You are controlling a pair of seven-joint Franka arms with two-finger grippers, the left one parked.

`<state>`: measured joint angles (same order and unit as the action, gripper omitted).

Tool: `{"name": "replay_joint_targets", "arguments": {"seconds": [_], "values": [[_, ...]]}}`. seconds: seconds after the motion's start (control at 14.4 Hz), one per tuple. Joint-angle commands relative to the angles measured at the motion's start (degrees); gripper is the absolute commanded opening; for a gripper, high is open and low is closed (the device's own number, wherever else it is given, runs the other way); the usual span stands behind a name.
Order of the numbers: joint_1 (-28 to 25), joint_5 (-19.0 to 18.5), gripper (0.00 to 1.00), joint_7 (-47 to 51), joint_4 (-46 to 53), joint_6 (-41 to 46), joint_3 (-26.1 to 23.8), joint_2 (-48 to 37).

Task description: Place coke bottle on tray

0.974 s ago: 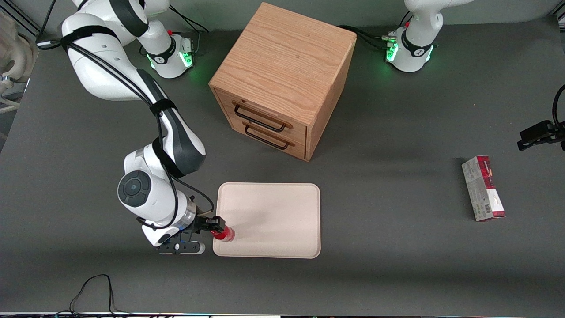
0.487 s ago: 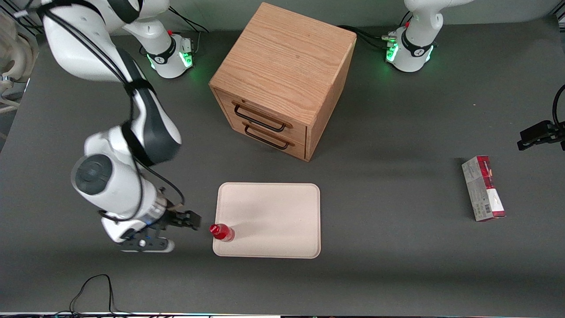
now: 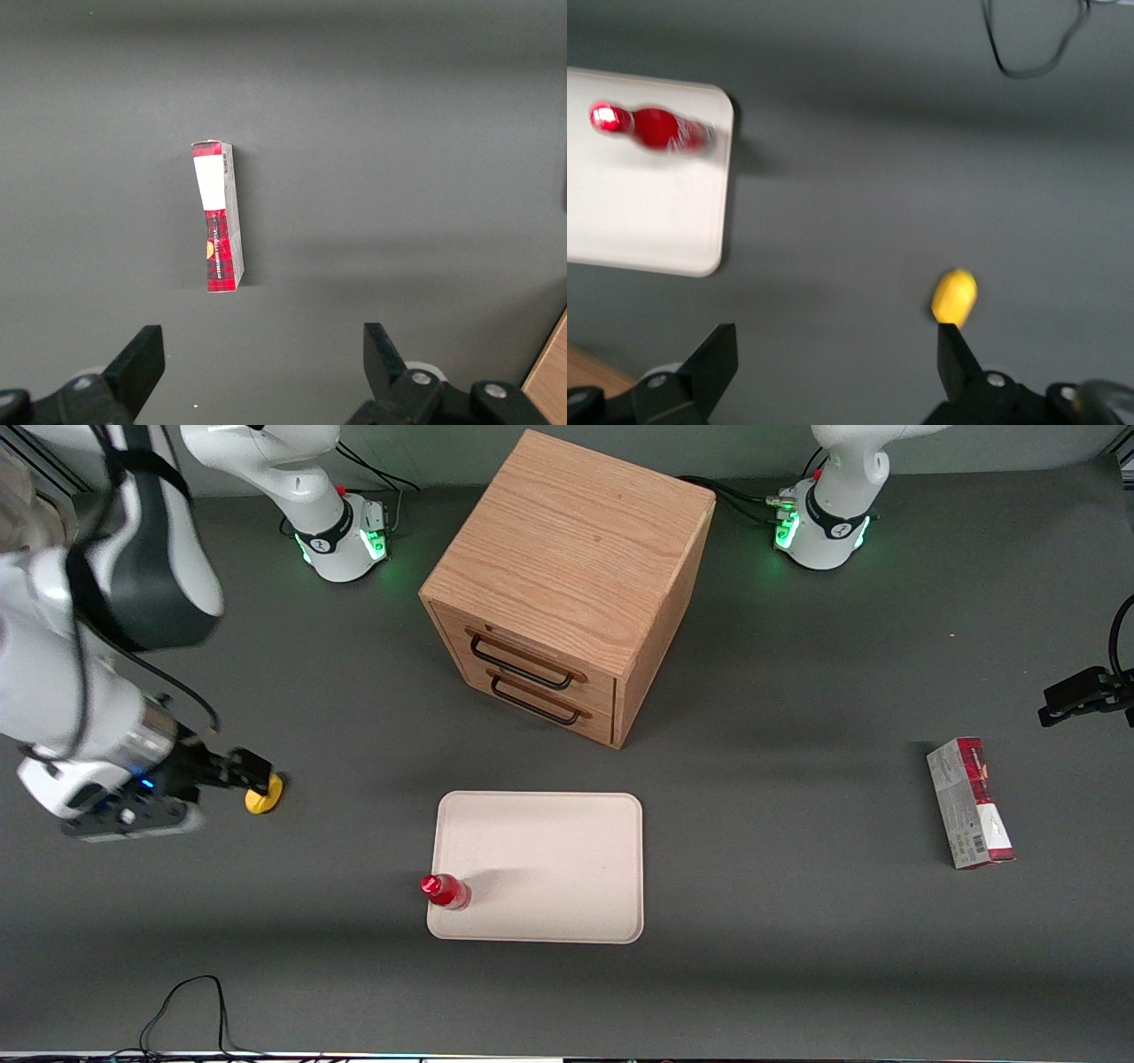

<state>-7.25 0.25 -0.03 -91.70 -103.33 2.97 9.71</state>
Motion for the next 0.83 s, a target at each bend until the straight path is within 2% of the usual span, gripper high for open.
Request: {"name": "replay_joint_targets", "arguments": {"seconds": [0.0, 0.77], "values": [[-0.13, 3.43, 1.00, -4.88, -5.51, 4.17, 3.79, -8.28], [0.40, 3.70, 1.00, -3.66, -5.33, 7.62, 5.29, -11.81]]}}
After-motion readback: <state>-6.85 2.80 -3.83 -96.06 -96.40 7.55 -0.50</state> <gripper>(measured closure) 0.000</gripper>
